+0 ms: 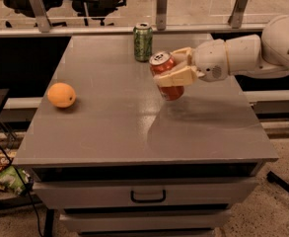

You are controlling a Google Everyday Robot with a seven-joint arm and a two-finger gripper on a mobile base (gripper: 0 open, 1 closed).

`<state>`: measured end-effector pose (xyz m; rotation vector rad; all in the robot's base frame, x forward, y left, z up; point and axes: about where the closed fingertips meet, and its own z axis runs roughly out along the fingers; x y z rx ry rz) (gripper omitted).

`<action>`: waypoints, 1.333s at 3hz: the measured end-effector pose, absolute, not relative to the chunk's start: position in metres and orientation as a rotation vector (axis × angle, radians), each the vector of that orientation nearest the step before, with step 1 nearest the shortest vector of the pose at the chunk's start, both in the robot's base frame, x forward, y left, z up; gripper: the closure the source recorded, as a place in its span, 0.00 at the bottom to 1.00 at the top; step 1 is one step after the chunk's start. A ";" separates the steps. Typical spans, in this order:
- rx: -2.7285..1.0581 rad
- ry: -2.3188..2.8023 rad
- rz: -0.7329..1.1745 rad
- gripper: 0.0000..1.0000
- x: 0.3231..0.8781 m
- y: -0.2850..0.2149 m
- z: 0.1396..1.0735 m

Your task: Place coke can upright

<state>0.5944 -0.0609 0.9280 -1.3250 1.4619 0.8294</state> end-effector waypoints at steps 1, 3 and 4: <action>-1.262 1.388 0.832 1.00 0.595 -0.067 0.924; -1.124 1.280 0.930 0.55 0.597 -0.077 0.917; -1.103 1.271 0.957 0.31 0.598 -0.078 0.913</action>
Offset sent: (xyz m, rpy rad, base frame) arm 0.0033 -0.0272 -0.0141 0.2980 -0.0632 -0.0445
